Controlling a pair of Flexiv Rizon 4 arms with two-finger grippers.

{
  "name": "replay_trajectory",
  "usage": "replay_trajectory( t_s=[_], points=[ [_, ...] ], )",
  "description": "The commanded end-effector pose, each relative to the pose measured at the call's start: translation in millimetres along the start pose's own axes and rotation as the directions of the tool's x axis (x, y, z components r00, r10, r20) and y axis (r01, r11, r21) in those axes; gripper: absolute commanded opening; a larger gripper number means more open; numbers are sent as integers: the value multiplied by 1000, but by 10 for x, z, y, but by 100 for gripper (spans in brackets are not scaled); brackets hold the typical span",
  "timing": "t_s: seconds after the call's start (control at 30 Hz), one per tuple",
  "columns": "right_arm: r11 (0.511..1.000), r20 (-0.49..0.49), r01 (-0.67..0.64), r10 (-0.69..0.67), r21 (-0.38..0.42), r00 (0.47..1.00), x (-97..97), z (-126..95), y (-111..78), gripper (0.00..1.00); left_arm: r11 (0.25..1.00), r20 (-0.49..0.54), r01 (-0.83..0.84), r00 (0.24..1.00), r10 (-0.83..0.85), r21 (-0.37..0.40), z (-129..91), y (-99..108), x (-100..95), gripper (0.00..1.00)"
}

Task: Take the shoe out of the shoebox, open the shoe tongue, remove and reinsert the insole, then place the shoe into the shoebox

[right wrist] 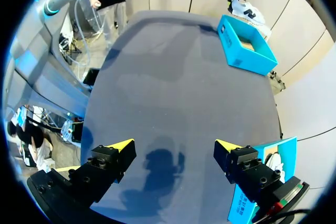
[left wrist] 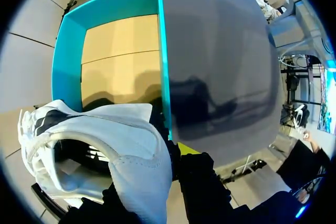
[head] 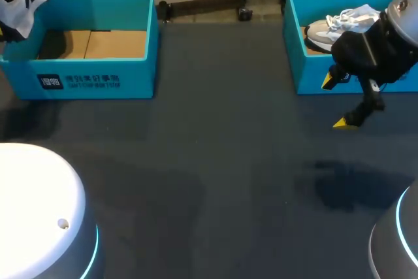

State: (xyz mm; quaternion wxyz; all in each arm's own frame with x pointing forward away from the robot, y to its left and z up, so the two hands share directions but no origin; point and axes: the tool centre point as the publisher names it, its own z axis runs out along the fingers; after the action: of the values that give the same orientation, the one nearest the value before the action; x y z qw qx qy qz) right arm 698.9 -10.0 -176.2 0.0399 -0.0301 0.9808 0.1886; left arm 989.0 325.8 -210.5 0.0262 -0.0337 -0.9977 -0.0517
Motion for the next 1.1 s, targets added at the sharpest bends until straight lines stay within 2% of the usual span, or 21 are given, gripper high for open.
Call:
replay_trajectory(
  t_s=[0.03,0.1,0.3,0.43,0.67,0.7,0.9,0.93,1.03,1.07,1.1],
  points=[
    [1000,-4,-1,1,4,1000,-22,15,12,100,1000,3,-1,1000,1,-1,-16,5,9,0],
    [1000,-4,-1,1,4,1000,-22,15,12,100,1000,3,-1,1000,1,-1,-16,5,9,0],
    [1000,-4,-1,1,4,1000,-22,15,12,100,965,26,-252,967,254,-67,-55,-54,47,0],
    [1000,-4,-1,1,4,1000,-22,15,12,100,926,34,-371,927,374,-74,-81,-26,19,0],
    [1000,-4,-1,1,4,1000,-22,15,12,100,774,41,-628,774,632,-85,-154,49,-56,0],
    [1000,-4,-1,1,4,1000,-22,15,12,100,772,46,-629,772,634,-90,-164,55,-83,0],
    [1000,-4,-1,1,4,1000,-22,15,12,100,613,27,-782,614,789,-114,-206,76,-247,0],
    [1000,-4,-1,1,4,1000,-22,15,12,100,549,25,-829,550,835,-112,-203,95,-300,0],
    [1000,-4,-1,1,4,1000,-22,15,12,100,420,-8,-896,426,905,-144,-196,123,-368,0],
    [1000,-4,-1,1,4,1000,-22,15,12,100,353,-24,-922,361,932,-160,-193,129,-381,0],
    [1000,-4,-1,1,4,1000,-22,15,12,100,324,-18,-929,332,943,-180,-192,144,-380,0]
  ],
)
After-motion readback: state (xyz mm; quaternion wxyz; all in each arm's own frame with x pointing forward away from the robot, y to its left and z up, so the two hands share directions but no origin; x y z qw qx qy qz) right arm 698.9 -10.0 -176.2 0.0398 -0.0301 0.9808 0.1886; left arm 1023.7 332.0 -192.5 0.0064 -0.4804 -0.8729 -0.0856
